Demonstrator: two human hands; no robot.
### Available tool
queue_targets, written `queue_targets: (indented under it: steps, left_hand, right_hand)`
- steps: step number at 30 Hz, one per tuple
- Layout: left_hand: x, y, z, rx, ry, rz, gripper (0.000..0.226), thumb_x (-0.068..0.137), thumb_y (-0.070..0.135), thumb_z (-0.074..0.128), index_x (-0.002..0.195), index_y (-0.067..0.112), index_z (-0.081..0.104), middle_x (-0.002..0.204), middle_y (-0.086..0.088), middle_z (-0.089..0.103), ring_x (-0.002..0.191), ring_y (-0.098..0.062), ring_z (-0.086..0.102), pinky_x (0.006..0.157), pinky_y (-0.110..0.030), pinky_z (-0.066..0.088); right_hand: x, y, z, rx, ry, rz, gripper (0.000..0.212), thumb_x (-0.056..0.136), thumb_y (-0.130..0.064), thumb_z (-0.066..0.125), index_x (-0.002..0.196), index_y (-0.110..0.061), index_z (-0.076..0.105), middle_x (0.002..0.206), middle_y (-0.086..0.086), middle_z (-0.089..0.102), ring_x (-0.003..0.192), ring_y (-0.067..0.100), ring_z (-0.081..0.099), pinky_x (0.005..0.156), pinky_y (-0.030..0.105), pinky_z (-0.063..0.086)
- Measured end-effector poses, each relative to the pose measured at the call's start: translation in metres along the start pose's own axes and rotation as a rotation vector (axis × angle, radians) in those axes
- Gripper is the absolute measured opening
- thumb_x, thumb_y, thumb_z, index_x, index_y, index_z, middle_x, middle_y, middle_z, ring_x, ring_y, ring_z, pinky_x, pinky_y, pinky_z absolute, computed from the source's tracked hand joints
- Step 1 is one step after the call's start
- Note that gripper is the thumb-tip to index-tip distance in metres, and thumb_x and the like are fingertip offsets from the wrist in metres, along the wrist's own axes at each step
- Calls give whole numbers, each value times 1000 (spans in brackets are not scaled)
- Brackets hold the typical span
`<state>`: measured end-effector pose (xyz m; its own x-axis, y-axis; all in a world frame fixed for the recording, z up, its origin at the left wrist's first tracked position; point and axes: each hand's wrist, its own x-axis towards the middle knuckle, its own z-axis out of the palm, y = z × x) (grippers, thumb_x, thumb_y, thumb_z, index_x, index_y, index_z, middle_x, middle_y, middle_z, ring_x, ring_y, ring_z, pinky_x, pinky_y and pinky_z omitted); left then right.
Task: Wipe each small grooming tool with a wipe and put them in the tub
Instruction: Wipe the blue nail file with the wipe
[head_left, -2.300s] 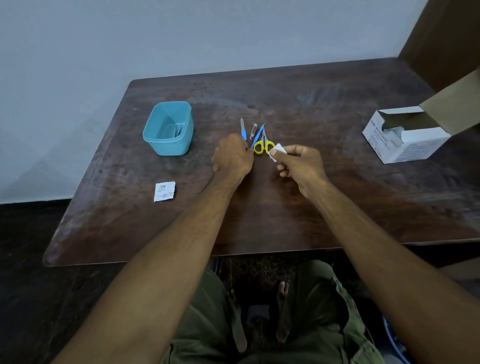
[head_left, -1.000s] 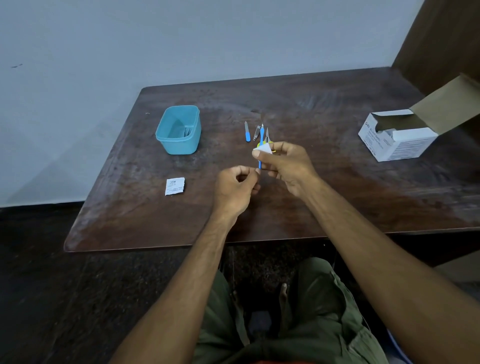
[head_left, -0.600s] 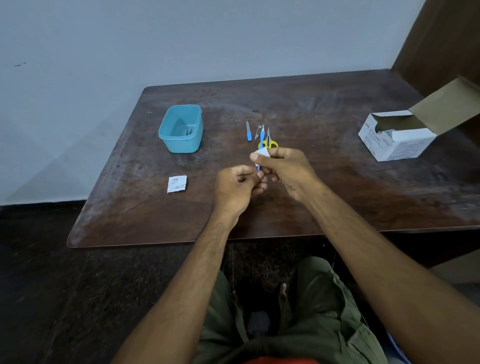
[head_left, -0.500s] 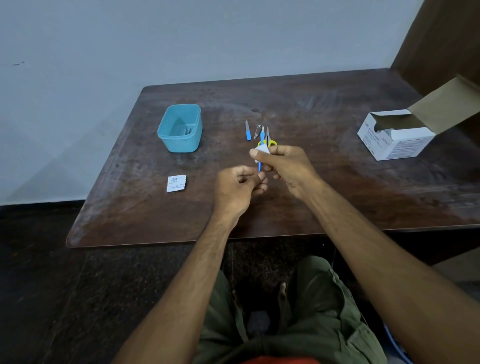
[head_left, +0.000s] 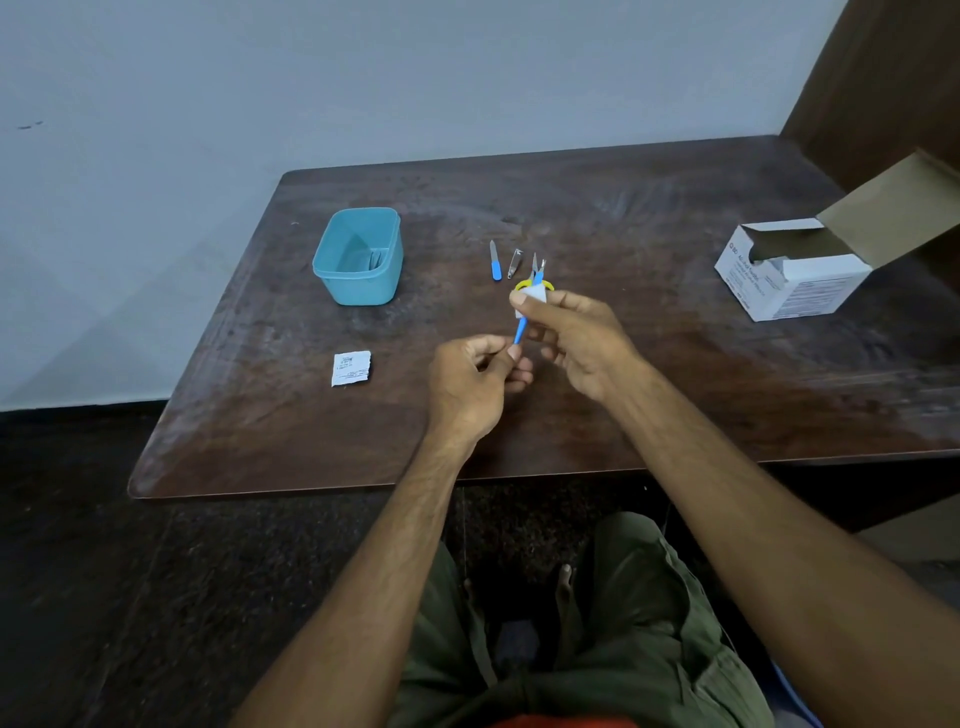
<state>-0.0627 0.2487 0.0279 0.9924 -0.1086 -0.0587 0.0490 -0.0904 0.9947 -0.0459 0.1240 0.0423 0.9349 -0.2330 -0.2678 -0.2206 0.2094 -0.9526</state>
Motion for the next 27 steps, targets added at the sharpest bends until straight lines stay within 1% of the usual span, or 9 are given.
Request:
queue_targets:
  steps: [3, 6, 8, 11, 14, 17, 21, 24, 27]
  left_hand:
    - [-1, 2, 2, -23, 9, -6, 12, 94, 3, 56, 99, 3, 67, 72, -6, 69, 57, -6, 66, 64, -21, 58]
    - [-1, 4, 2, -30, 8, 8, 13, 95, 3, 55, 96, 7, 67, 72, -6, 69, 60, -9, 67, 65, -22, 59]
    - [0, 3, 2, -32, 11, -1, 15, 95, 3, 54, 95, 9, 67, 72, -7, 69, 60, -10, 67, 65, -23, 59]
    - [-1, -1, 2, -40, -1, -18, 20, 97, 3, 51, 89, 13, 67, 70, -5, 69, 58, -8, 66, 62, -20, 58]
    - [-3, -3, 3, -31, -49, -22, 22, 99, 5, 46, 90, 8, 66, 68, -3, 66, 56, -5, 64, 59, -18, 56]
    - [-2, 0, 3, -45, -68, -7, 23, 100, 6, 44, 94, 4, 66, 66, -3, 64, 52, -5, 61, 56, -17, 53]
    - [3, 5, 2, -56, -70, 14, 26, 101, 6, 43, 87, 9, 65, 63, -1, 61, 50, -4, 57, 52, -16, 49]
    - [5, 3, 2, -35, -62, 15, 24, 101, 6, 42, 89, 6, 64, 64, -2, 59, 48, -3, 55, 50, -16, 47]
    - [5, 0, 3, -17, -68, 22, 25, 101, 6, 43, 89, 5, 64, 64, -3, 59, 47, -4, 55, 50, -16, 47]
  right_hand:
    - [8, -10, 0, 26, 22, 7, 16, 76, -31, 79, 73, -23, 66, 85, -5, 71, 67, 6, 58, 56, 22, 35]
    - [11, -8, 2, 47, 27, 42, 17, 76, -35, 78, 71, -24, 66, 87, -5, 71, 71, 8, 60, 62, 25, 37]
    - [10, -3, 4, 94, 43, 60, 17, 77, -34, 78, 71, -24, 66, 83, -6, 70, 71, 9, 60, 64, 25, 37]
    - [8, 8, 4, 168, 50, 77, 14, 76, -28, 80, 79, -23, 67, 73, -8, 68, 66, 9, 59, 64, 26, 40]
    - [9, 6, 4, 221, 0, 77, 11, 78, -24, 78, 79, -19, 69, 75, -5, 68, 64, 11, 56, 61, 27, 41]
    - [13, -7, 5, 222, -2, 61, 12, 78, -26, 77, 78, -19, 67, 78, -3, 67, 66, 10, 56, 57, 23, 39]
    - [11, -6, 8, 237, -31, 88, 15, 80, -25, 76, 81, -15, 65, 66, 0, 59, 50, 12, 51, 46, 22, 42]
    - [7, 3, 8, 200, -79, 109, 15, 81, -24, 75, 81, -14, 65, 59, 1, 57, 46, 13, 48, 47, 25, 39]
    - [10, -3, 7, 203, -43, 96, 13, 81, -23, 75, 79, -14, 66, 64, 0, 61, 50, 13, 51, 47, 22, 42]
